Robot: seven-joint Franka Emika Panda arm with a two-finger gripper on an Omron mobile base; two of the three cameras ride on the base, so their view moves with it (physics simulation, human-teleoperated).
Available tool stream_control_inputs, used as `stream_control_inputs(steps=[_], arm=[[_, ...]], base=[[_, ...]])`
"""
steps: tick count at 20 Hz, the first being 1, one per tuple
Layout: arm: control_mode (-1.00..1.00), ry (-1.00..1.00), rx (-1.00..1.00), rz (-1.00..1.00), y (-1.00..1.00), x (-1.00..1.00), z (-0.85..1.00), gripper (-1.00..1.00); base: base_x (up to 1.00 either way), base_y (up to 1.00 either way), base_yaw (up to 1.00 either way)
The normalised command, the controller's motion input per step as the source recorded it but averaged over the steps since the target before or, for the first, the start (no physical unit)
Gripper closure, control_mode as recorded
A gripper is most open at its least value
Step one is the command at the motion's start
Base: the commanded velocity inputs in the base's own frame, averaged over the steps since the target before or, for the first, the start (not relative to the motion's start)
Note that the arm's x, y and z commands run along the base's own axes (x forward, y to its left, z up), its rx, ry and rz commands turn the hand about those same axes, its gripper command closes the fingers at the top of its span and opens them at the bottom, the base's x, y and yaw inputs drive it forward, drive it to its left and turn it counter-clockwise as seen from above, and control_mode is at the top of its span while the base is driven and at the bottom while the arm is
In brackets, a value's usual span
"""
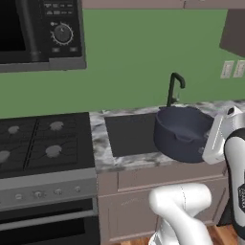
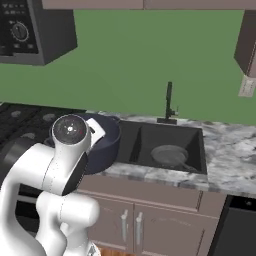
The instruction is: Move the pot and pan from the stove into the sink.
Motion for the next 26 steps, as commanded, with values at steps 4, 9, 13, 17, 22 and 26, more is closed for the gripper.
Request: stream_control_inputs(steps=[4,9,13,17,22,26], arm=[[1.00,0.00,0.00,0.00,0.00,0.00,0.00,1.00],[1.00,0.00,0.00,0.00,0.00,0.00,0.00,1.00],[1.00,0.00,0.00,0.00,0.00,0.00,0.00,1.00],[1.00,0.00,0.00,0.00,0.00,0.00,0.00,1.00],[1.00,0.00,0.00,0.00,0.00,0.00,0.00,1.00],[1.00,0.00,0.00,0.00,0.00,0.00,0.00,1.00]], base=[[0.01,-0.60,0.00],[0.00,-0.51,0.00],[-0.01,-0.41,0.00],[0.00,-0.02,-0.01],[0.05,0.00,0.00],[0.32,-0.10,0.00]])
